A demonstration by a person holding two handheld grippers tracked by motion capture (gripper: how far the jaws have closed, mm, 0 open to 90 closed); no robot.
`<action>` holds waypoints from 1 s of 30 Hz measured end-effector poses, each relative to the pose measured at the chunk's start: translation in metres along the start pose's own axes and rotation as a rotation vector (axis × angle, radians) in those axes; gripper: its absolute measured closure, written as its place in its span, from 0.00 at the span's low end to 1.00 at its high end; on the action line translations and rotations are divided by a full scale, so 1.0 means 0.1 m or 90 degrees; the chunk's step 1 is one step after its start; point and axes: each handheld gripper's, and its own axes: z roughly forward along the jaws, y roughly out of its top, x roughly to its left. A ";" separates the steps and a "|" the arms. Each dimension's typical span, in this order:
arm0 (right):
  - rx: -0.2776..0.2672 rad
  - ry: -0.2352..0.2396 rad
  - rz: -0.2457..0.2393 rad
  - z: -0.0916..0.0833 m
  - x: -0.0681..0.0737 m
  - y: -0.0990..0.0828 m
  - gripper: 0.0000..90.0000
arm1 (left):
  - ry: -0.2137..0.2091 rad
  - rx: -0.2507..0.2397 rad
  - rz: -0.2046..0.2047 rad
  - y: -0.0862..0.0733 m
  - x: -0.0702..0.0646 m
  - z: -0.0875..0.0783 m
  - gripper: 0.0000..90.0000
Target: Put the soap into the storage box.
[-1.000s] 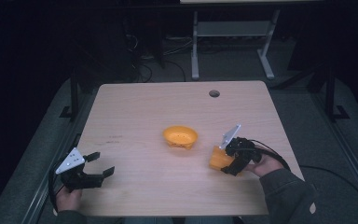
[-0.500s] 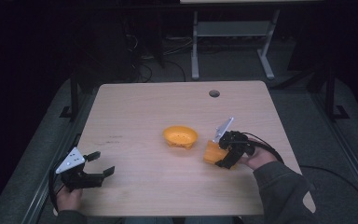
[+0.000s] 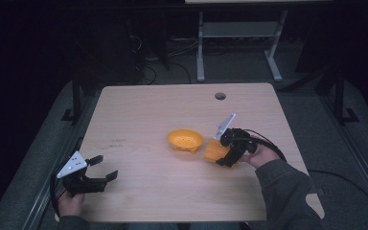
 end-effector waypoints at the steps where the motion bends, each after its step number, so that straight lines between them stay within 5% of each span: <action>1: 0.002 -0.003 -0.002 -0.01 -0.01 0.04 0.23 | -0.001 0.001 0.001 0.00 0.00 0.00 0.16; 30: -0.027 0.007 -0.028 0.03 -0.21 0.47 0.23 | -0.002 -0.001 0.000 0.00 0.01 0.00 0.16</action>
